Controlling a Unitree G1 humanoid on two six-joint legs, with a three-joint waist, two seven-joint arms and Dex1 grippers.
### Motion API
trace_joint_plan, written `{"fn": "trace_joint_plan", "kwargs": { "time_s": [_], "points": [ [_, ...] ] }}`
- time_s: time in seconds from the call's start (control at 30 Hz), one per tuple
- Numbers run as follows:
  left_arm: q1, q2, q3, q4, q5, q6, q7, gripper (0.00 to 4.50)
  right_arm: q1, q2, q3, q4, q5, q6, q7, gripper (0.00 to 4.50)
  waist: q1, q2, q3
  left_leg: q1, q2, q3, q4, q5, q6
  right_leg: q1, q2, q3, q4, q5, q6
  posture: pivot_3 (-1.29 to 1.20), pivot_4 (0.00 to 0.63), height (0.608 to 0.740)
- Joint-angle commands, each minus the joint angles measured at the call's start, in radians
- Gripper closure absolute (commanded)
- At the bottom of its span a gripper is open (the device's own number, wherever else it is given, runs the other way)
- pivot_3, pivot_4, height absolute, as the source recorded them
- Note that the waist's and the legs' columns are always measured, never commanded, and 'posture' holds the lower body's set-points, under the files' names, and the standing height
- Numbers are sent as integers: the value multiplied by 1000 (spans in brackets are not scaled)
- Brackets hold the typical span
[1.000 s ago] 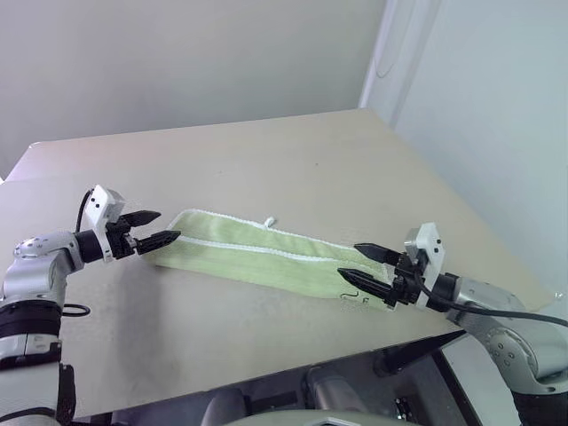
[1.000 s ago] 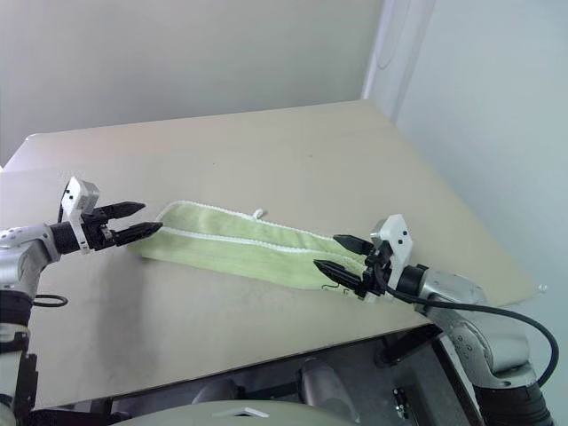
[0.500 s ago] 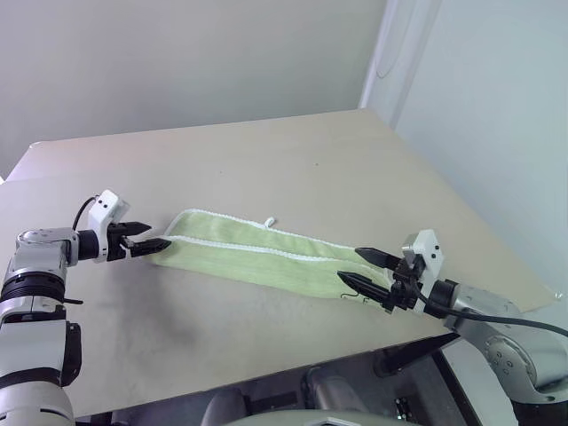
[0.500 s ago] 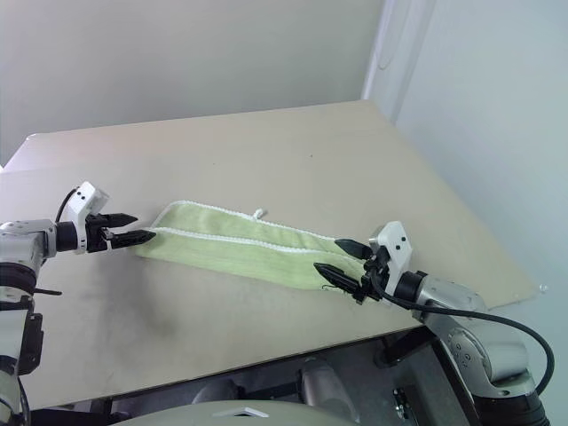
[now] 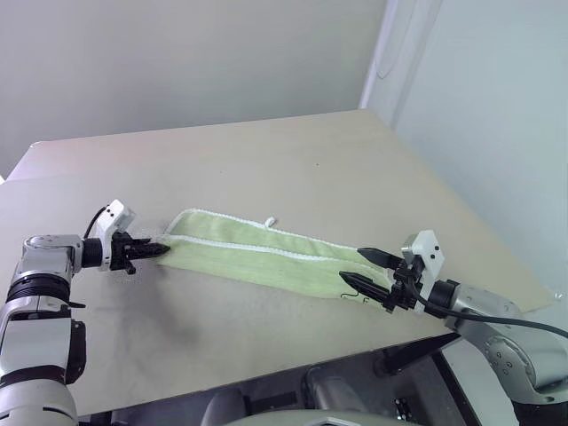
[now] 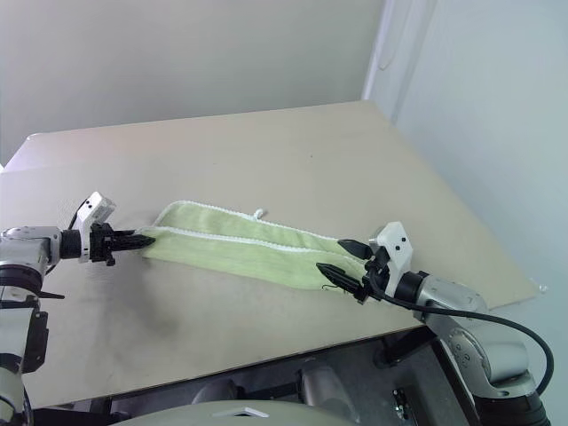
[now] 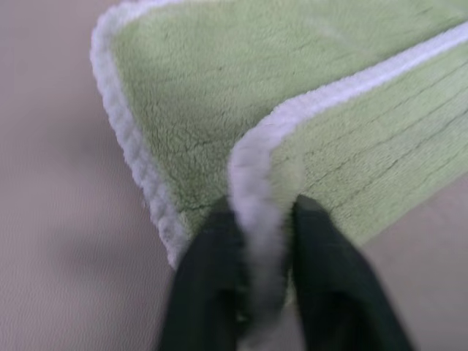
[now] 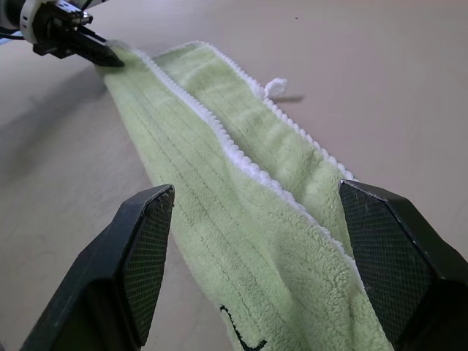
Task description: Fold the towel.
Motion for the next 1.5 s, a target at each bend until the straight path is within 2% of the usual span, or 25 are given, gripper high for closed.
{"fn": "trace_joint_plan", "kwargs": {
  "time_s": [0.03,0.3,0.77,1.07,1.43,1.5],
  "points": [
    [-18,24,31,-36,-24,4,-15,4472,-18,-3,-2,-29,-2,-3,1,731,0,0,0,0,0,0,0,0,0,0,0,0,0,0,0,0,0,740],
    [9,34,51,-86,-44,18,-41,4472,-15,-16,-5,-14,3,58,-10,731,-1,0,0,0,0,0,0,0,0,0,0,0,0,0,0,0,0,740],
    [65,16,65,-146,-54,26,-9,4472,-38,-5,-130,55,90,270,-122,731,1,0,0,0,0,0,0,0,0,0,0,0,0,0,0,0,0,740],
    [91,8,64,-179,-61,40,3,4472,-42,-11,-117,59,125,388,-134,731,-1,0,0,0,0,0,0,0,0,0,0,0,1,0,0,0,0,740],
    [110,4,62,-193,-69,40,11,4472,-100,11,-147,70,183,437,-139,731,0,0,0,0,0,0,0,0,0,0,0,0,1,0,0,0,0,740],
    [114,4,62,-194,-68,39,13,4500,-105,8,-146,69,192,444,-137,1135,-1,0,0,0,0,0,0,0,0,0,0,0,0,0,0,0,0,740]
  ]
}}
